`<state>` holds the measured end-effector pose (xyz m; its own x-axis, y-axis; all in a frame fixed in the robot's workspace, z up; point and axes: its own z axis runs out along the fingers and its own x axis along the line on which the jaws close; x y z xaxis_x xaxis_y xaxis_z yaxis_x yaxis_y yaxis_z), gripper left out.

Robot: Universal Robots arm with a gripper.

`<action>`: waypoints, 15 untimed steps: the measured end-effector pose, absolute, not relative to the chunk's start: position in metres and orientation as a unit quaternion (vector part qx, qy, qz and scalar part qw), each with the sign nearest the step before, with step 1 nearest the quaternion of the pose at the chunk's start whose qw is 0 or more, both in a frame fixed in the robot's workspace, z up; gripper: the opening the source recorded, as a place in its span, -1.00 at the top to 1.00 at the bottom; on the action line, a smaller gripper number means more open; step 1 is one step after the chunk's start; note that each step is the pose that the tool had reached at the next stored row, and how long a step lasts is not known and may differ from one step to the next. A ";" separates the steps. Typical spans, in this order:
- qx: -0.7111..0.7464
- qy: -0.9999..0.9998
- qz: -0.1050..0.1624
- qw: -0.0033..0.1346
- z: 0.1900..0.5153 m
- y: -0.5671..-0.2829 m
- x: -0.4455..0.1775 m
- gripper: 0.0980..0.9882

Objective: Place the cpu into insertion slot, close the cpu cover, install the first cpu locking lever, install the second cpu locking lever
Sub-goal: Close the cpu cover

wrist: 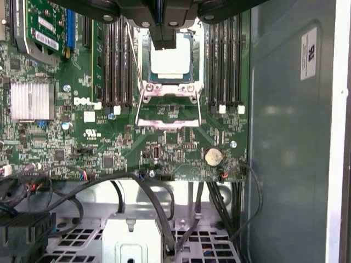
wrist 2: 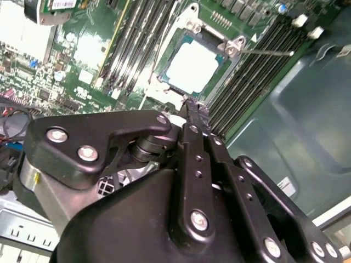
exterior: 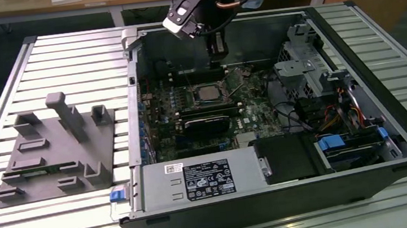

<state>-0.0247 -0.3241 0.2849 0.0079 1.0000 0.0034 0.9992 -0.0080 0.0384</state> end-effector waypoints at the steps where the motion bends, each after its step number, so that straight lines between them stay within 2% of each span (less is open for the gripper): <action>1: 0.710 0.704 0.015 0.012 0.285 -0.324 -0.023 0.98; 15: 0.710 0.704 0.014 0.012 0.285 -0.324 -0.002 0.98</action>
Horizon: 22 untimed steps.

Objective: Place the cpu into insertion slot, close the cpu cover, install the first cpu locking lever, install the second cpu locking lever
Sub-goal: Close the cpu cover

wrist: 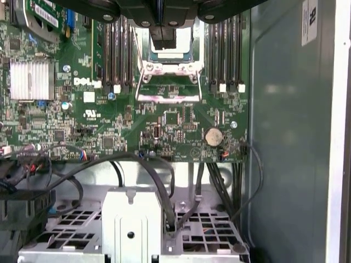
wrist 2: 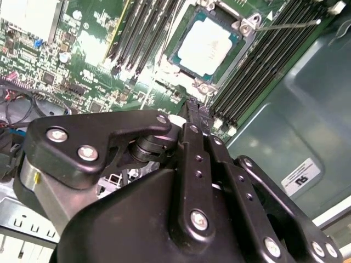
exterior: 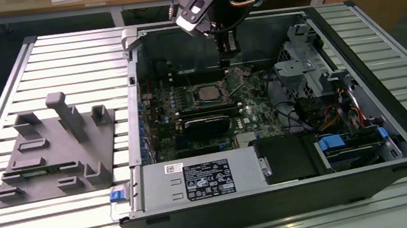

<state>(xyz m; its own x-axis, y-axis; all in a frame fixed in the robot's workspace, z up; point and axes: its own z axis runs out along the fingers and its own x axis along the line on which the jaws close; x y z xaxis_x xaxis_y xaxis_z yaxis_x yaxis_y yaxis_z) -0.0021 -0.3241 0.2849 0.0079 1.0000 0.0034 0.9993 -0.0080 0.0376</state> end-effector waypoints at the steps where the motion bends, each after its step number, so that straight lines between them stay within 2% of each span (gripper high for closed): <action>1: 0.710 0.704 0.014 0.012 0.285 -0.324 0.000 0.98; 22: 0.710 0.704 0.014 0.011 0.278 -0.324 0.030 0.98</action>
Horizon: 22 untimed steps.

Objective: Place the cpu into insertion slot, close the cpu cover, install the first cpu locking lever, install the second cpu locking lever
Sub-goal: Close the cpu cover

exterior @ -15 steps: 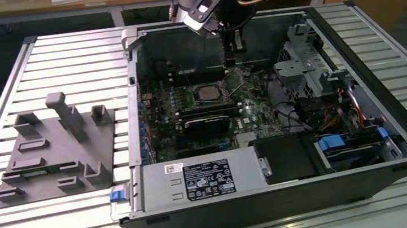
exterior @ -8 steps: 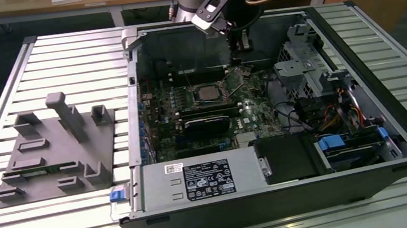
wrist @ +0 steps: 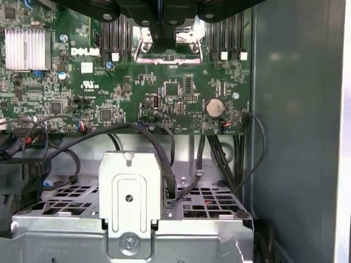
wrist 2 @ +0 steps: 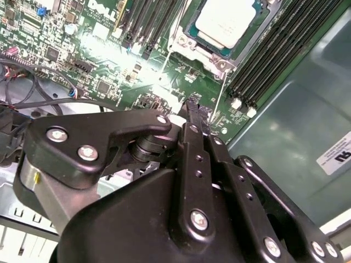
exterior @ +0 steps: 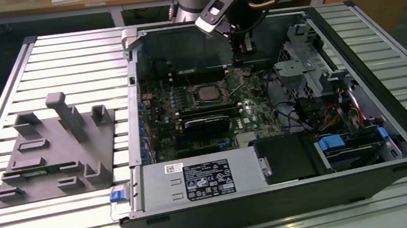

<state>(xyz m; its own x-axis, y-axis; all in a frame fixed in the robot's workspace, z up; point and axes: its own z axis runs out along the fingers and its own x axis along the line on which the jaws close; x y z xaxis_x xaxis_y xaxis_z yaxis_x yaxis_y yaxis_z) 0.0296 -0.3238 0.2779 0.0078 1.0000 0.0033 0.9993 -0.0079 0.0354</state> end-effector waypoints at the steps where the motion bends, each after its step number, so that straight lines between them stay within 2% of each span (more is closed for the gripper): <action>1: 0.710 0.704 0.014 0.011 0.277 -0.324 0.031 0.98; 22: 0.710 0.704 0.012 0.010 0.249 -0.323 0.063 0.98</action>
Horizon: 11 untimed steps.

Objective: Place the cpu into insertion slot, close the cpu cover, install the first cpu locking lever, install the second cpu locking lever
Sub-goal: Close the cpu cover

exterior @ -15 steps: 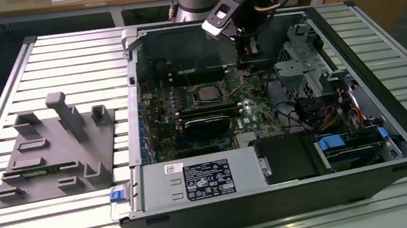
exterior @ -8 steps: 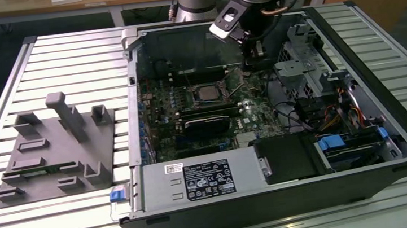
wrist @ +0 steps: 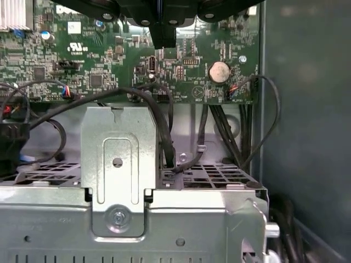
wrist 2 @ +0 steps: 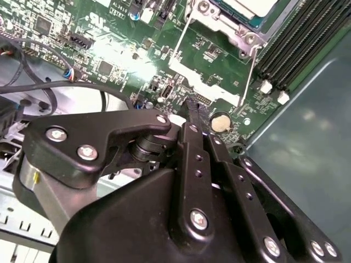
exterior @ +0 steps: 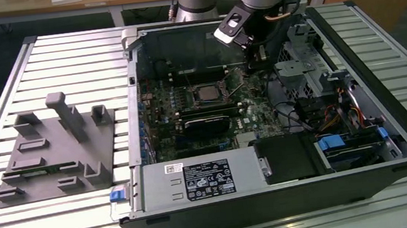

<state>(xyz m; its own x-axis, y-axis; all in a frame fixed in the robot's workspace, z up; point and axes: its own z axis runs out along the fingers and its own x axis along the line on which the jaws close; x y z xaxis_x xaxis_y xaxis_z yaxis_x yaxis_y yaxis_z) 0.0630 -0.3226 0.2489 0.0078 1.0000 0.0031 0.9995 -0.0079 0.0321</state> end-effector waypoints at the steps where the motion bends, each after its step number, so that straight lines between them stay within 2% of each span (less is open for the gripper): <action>1: 0.710 0.704 0.012 0.010 0.247 -0.323 0.063 0.98; 11: 0.710 0.704 0.012 0.010 0.239 -0.323 0.064 0.98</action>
<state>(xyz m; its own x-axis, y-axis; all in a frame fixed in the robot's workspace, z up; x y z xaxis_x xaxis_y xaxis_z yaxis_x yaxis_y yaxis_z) 0.0641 -0.3226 0.2392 0.0079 1.0000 0.0031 0.9995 -0.0080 0.0319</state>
